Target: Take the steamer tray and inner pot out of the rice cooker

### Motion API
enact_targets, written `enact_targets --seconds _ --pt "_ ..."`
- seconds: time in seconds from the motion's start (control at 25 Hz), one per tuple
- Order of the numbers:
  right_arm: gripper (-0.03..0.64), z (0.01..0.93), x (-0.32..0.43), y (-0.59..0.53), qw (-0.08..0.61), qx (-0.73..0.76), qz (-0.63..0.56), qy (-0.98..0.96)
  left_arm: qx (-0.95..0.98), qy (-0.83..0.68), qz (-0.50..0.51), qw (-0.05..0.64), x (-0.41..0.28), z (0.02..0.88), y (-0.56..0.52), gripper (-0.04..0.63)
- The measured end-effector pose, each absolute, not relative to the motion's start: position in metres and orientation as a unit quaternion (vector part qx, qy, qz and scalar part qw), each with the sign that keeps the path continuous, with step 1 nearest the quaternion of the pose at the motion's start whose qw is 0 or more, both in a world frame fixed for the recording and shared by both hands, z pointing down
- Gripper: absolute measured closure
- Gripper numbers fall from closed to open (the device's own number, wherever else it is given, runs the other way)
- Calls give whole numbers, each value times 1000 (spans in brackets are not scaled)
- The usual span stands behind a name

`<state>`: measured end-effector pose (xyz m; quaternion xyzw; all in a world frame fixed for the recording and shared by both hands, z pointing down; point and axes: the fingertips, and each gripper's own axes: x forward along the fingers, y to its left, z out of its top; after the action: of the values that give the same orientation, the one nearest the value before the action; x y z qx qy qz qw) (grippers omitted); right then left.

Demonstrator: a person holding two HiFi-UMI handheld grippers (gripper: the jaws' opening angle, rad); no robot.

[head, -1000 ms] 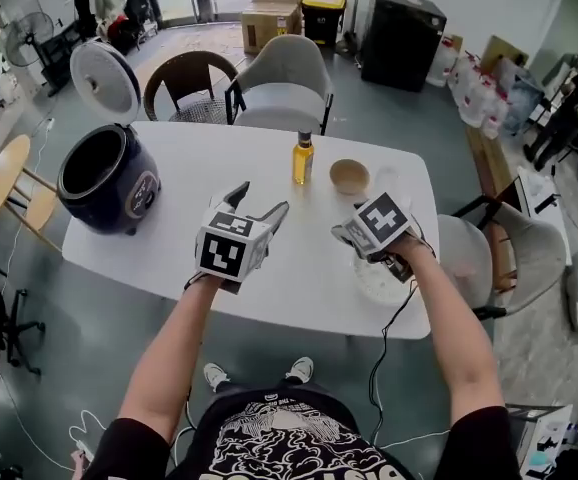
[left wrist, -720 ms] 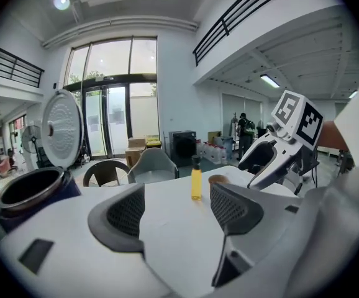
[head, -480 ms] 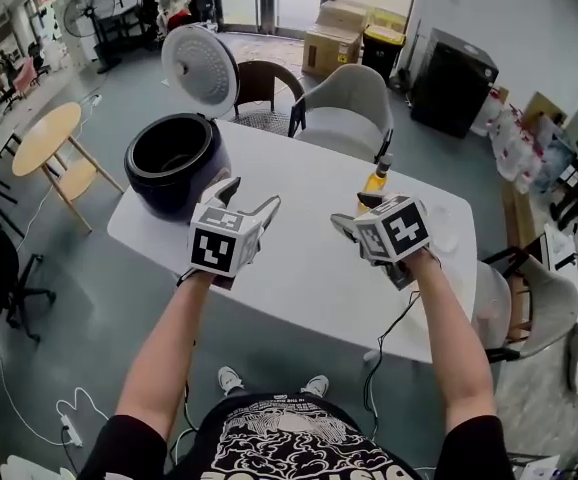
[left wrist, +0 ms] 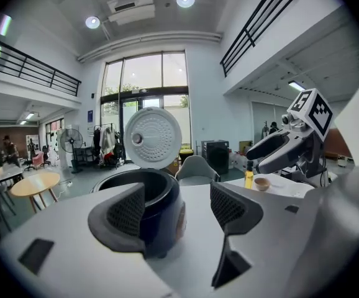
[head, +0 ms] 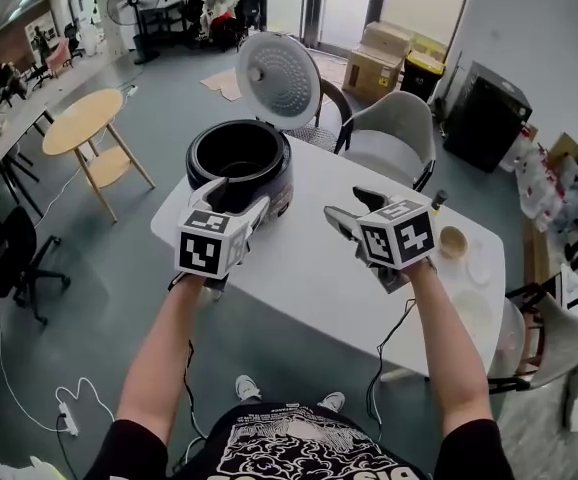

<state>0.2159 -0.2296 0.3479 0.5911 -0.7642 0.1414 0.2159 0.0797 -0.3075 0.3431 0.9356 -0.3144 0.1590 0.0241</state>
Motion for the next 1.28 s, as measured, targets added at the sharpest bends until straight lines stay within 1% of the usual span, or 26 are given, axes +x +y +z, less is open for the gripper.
enact_targets --seconds 0.36,0.52,0.64,0.96,1.16,1.28 --pt "319 325 124 -296 173 597 152 -769 936 -315 125 89 -28 326 -377 267" --pt "319 321 95 -313 166 603 164 -763 945 -283 121 111 -57 317 -395 267" --pt "319 323 78 -330 167 611 169 -756 947 -269 129 116 -77 317 -415 267" --pt "319 333 77 -369 147 612 202 -750 949 -244 151 131 -83 332 -456 267" --pt "319 345 84 -407 120 594 241 -758 944 -219 149 198 -75 345 -493 267" --pt "319 354 94 -439 114 587 260 -758 937 -196 142 250 -66 348 -523 265"
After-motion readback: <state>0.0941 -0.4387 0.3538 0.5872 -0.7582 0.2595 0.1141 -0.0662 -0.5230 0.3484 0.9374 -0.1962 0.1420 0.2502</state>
